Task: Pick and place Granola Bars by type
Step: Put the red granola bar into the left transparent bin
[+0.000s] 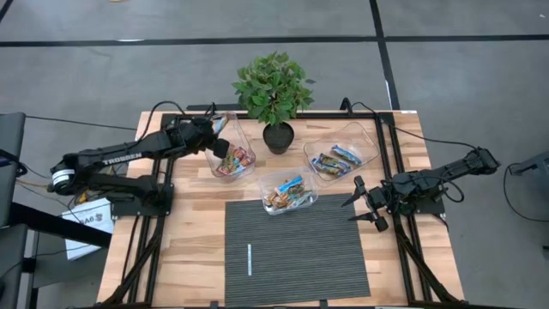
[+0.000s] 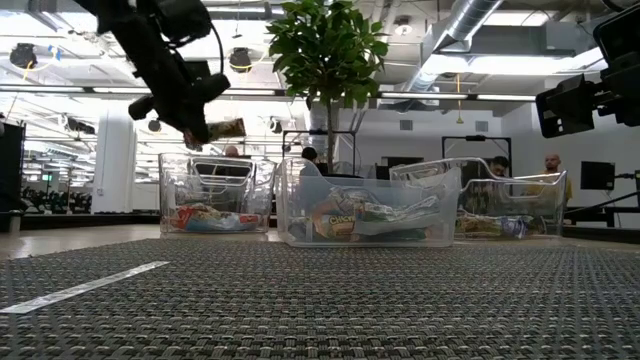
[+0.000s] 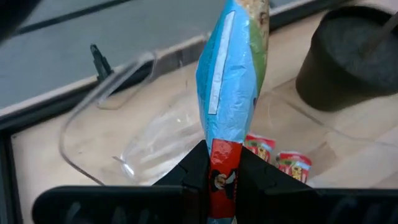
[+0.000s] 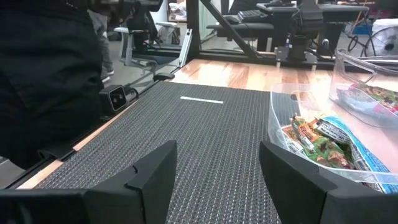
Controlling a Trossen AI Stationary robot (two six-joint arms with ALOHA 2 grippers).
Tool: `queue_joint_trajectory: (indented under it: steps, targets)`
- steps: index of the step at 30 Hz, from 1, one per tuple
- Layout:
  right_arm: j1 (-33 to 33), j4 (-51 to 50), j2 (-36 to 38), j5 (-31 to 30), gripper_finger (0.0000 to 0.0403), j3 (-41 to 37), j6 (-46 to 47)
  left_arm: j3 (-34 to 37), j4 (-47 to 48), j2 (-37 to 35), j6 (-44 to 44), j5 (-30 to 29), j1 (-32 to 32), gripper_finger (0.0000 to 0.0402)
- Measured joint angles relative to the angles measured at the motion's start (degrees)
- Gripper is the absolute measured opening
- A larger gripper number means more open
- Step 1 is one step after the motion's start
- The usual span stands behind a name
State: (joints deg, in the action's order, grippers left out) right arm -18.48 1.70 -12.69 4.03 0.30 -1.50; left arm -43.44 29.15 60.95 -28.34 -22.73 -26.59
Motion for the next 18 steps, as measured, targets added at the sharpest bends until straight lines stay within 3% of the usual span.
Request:
queue_joint_trajectory:
  steps: [18]
  targets:
    - [-0.01, 0.0, 0.0, 0.0, 0.0221, 0.01, 0.0, 0.02, 4.51, 13.17, -4.67, 16.8, -1.21, 0.0038]
